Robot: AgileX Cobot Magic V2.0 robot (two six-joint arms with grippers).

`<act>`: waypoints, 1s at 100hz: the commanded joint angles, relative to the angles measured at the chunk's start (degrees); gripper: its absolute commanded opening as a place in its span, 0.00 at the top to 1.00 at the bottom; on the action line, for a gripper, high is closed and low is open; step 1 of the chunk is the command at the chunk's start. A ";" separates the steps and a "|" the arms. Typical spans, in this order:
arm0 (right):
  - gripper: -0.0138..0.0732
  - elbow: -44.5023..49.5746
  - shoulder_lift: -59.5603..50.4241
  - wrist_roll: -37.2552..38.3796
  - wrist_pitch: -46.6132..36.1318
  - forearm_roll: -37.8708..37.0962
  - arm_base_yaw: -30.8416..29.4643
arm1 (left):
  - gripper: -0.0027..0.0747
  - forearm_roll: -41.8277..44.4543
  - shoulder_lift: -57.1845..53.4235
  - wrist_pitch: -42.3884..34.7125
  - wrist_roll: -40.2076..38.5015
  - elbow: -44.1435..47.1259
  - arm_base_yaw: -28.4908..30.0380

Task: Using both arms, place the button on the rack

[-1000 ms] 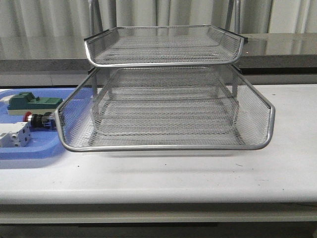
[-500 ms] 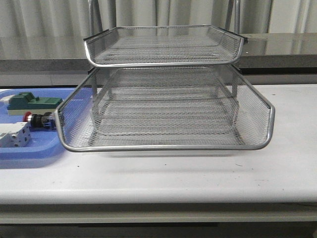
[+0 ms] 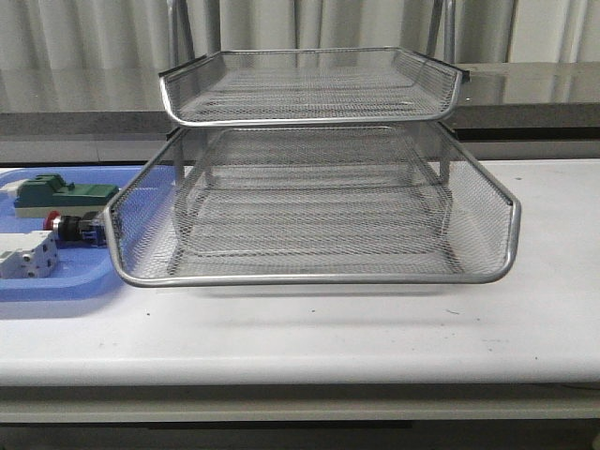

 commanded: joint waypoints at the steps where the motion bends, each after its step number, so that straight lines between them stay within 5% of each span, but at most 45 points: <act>1: 0.92 -1.82 0.44 0.04 -3.48 0.39 -0.27 | 0.99 0.38 5.86 -3.14 3.04 -5.30 0.05; 28: 0.92 -1.82 0.44 0.04 -3.48 0.39 -0.27 | 0.92 1.06 19.05 -4.34 8.64 -12.02 0.05; 35: 0.92 -1.82 0.44 0.04 -3.48 0.39 -0.27 | 0.77 1.06 20.96 -4.12 9.69 -12.79 0.05; 52: 0.92 -1.82 0.44 0.04 -3.48 0.39 -0.27 | 0.25 1.44 22.91 -4.13 10.05 -12.79 0.05; 59: 0.92 -1.82 0.44 0.04 -3.48 0.39 -0.27 | 0.12 1.44 23.41 -4.34 10.05 -12.79 0.05; 100: 0.92 -1.82 0.44 0.04 -3.48 0.39 -0.27 | 0.14 -1.32 25.83 -3.94 16.15 -15.17 -0.72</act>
